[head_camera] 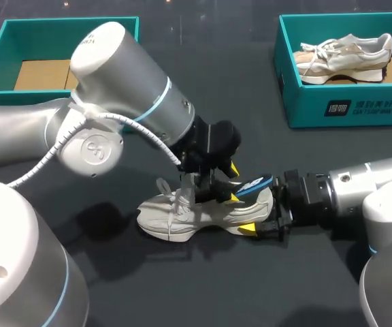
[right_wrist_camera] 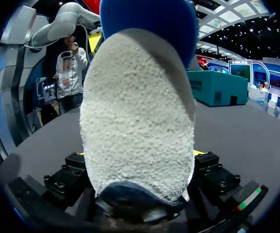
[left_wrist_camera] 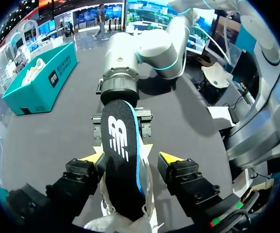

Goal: Take the shoe out of the shoebox, open the shoe tongue, remove and reinsert the insole, then place the shoe into the shoebox

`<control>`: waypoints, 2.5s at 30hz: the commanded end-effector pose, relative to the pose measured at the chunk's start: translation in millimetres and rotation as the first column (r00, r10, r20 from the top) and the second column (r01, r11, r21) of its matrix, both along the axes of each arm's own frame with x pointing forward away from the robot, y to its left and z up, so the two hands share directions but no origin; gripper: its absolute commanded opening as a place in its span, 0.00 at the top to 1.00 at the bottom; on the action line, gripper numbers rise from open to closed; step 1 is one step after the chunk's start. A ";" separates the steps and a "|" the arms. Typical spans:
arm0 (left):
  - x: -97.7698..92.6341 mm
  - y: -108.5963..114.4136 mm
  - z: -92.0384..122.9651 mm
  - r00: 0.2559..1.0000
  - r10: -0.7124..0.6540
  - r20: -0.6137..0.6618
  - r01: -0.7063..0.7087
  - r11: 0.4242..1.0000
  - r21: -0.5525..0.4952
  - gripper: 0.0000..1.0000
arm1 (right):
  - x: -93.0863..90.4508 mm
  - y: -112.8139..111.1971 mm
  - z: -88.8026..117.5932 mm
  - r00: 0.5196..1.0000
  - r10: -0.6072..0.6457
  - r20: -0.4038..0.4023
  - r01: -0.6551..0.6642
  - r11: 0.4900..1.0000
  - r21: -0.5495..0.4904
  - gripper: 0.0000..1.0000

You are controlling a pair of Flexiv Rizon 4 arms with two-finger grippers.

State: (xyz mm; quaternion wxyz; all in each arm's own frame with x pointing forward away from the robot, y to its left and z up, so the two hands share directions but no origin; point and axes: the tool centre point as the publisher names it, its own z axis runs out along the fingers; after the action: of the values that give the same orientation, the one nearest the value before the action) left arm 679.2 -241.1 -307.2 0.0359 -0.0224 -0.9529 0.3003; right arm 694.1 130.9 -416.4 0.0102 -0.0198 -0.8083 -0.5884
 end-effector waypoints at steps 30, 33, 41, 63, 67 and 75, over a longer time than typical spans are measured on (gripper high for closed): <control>21.9 -19.4 -6.2 0.983 0.167 0.073 -0.168 0.986 -0.001 1.00 | -1.4 1.2 0.3 1.000 -0.001 0.000 0.001 1.000 -0.005 1.00; 24.9 -21.4 0.6 0.982 0.172 0.077 -0.171 0.985 -0.021 1.00 | -1.4 1.2 0.3 1.000 -0.001 0.000 0.001 1.000 -0.005 1.00; 31.3 -35.0 5.6 0.978 0.190 0.090 -0.188 0.982 -0.032 1.00 | -1.4 1.2 0.3 1.000 -0.001 0.000 0.001 1.000 -0.005 1.00; 13.3 -33.3 -24.7 0.957 0.247 0.154 -0.249 0.968 -0.008 0.59 | -1.4 1.2 0.3 1.000 -0.001 0.000 0.001 1.000 -0.005 1.00; 13.7 -33.0 -27.6 0.951 0.259 0.170 -0.262 0.965 -0.005 0.58 | -1.4 1.2 0.3 1.000 -0.001 0.000 0.001 1.000 -0.005 1.00; 17.5 -34.8 -30.9 0.943 0.278 0.184 -0.282 0.960 -0.010 0.62 | -1.4 1.2 0.3 1.000 -0.001 0.000 0.001 1.000 -0.005 1.00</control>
State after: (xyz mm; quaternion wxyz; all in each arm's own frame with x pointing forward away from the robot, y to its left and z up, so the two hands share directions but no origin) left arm 697.7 -271.6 -335.0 -0.0925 0.0845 -0.9482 0.2920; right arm 694.1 130.9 -416.5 0.0102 -0.0198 -0.8082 -0.5884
